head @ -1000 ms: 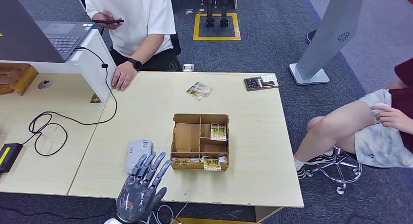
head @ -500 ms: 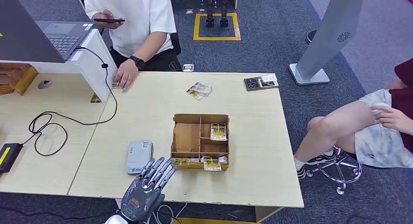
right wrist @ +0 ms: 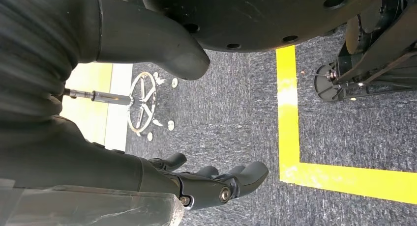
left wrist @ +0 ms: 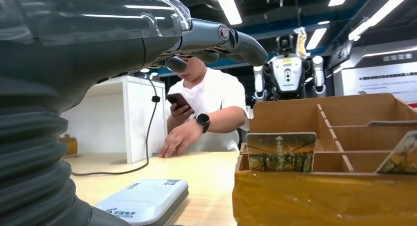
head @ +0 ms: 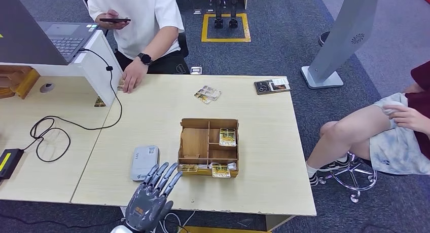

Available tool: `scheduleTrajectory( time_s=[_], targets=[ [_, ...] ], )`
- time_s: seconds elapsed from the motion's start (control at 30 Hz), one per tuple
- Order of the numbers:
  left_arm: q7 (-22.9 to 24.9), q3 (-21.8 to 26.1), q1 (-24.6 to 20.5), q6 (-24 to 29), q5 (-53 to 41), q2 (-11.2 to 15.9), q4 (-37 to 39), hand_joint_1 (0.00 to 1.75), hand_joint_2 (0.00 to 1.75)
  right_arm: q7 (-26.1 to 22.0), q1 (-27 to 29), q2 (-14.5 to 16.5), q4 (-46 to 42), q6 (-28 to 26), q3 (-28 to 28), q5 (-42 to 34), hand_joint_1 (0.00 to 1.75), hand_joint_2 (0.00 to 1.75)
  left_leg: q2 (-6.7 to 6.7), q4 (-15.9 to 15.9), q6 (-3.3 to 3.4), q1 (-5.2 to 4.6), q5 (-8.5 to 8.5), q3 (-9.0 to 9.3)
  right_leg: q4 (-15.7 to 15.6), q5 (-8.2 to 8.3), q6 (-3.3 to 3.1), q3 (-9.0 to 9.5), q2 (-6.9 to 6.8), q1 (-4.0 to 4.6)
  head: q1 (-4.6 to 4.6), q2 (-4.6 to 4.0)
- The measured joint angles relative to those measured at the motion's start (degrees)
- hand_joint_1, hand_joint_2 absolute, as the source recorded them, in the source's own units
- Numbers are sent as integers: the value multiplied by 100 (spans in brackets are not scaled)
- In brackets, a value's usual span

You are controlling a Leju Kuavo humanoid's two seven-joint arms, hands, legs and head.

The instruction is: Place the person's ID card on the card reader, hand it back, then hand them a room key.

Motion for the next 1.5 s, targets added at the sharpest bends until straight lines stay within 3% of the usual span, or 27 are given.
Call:
scheduleTrajectory(
  time_s=[0.37, 0.87, 1.5],
  targets=[
    [31, -2, -397, -804, 390, -218, -10, 0, 175, 7, -2, 0, 0, 8, 0, 1, 0, 175, 0, 0, 1, 0, 1, 2, 0, 2, -1, 0, 0, 0, 1, 0],
    [-64, -191, -1176, -1183, 754, -487, 303, 0, 175, 54, -18, 0, 17, 105, 15, 15, 0, 175, 1, 1, 1, 0, 2, 1, 0, 3, -2, 0, 0, 0, 1, 0],
    [-174, -508, -1405, -1659, 878, -449, 613, 0, 175, 87, -32, -13, 22, 151, 53, 11, 0, 175, 1, 1, 1, 0, 2, 1, 0, 3, -2, -1, 1, 0, 1, 0]
  ],
)
